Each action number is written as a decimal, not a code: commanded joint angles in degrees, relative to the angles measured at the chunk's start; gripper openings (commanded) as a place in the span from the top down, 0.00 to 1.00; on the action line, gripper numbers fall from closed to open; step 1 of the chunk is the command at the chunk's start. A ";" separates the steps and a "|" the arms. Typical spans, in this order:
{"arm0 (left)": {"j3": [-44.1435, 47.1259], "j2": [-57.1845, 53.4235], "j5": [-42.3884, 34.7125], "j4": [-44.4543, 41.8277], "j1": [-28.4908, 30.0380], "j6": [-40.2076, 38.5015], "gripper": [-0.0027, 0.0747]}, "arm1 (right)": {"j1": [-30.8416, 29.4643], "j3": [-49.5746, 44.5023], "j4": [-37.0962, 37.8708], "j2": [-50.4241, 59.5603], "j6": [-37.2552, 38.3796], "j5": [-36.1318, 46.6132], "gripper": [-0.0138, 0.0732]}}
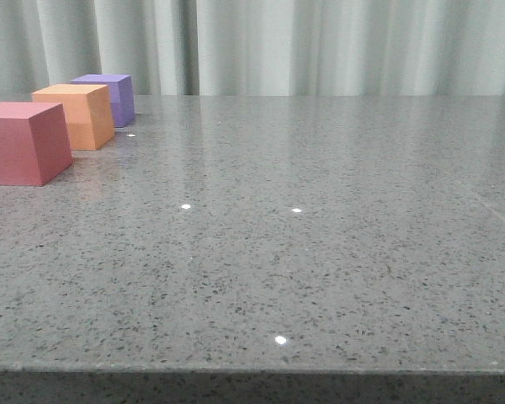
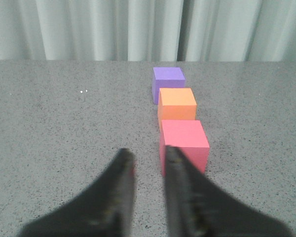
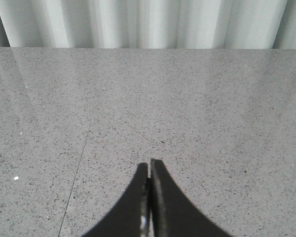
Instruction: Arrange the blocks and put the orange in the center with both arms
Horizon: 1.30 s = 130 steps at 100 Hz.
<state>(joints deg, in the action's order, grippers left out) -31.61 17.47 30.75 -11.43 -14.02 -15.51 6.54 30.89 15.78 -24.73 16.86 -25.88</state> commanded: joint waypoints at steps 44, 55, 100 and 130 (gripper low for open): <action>-1.38 0.37 -4.75 0.13 0.17 -0.69 0.99 | -0.26 1.20 1.19 0.00 0.02 4.21 0.92; -1.38 0.37 -4.75 0.13 0.17 -0.69 0.99 | -0.26 1.20 1.19 0.00 0.02 4.21 0.92; 1.61 0.37 -14.54 -0.19 1.04 0.17 0.99 | -0.26 1.20 1.19 0.00 0.02 4.21 0.92; 14.86 -4.32 -34.83 12.51 8.10 15.07 0.99 | -0.26 1.20 1.19 0.00 0.02 4.21 0.92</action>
<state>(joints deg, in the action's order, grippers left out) -18.98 14.99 6.44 0.00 -6.70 -1.58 6.54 30.89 15.78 -24.73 16.86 -25.88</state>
